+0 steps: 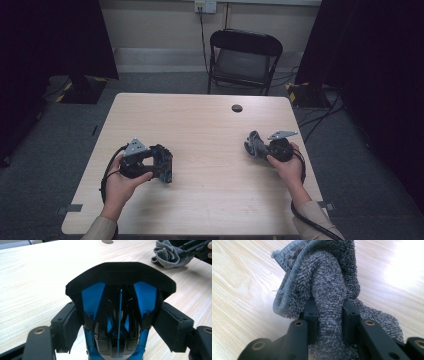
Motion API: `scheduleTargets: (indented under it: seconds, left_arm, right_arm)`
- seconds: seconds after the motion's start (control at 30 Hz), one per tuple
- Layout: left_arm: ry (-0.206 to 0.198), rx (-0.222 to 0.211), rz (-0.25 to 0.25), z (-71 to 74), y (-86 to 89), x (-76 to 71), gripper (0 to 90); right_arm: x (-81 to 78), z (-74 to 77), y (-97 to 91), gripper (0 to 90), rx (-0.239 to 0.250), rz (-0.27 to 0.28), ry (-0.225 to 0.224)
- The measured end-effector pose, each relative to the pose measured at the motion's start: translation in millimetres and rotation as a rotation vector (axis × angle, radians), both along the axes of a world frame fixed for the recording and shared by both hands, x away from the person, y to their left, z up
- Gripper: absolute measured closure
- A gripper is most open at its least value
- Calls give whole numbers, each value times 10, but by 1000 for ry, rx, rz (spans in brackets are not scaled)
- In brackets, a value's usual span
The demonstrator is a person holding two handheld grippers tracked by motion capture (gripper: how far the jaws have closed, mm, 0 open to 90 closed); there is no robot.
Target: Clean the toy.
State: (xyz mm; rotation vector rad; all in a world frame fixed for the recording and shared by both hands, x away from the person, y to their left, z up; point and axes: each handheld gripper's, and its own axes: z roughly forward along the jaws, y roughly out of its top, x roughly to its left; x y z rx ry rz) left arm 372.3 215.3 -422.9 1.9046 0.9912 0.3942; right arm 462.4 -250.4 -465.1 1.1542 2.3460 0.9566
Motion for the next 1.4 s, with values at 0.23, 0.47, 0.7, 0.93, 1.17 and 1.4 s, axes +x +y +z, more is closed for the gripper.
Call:
scheduleTargets:
  seconds: [0.23, 0.47, 0.7, 0.93, 1.17, 1.4]
  left_arm:
    - [-6, -7, 2, -19, -48, 34, 252]
    - [-8, -4, -5, -26, -131, 83, 252]
    - [-15, -12, 3, -40, -210, 136, 252]
    - [-4, -4, 3, -56, -312, 208, 252]
    - [4, -8, 10, -102, -379, 301, 252]
    - [18, -2, 8, -154, -455, 397, 252]
  right_arm:
    - [-20, 29, -24, 495, 21, -26, -2]
    - [-61, 123, -53, 379, 35, -22, -14]
    - [-183, 165, -74, 308, 37, -3, -24]
    - [-276, 160, -96, 250, 51, 11, -32]
    - [-336, 130, -142, 238, 65, 18, -32]
    - [-363, 86, -173, 230, 64, 25, -23]
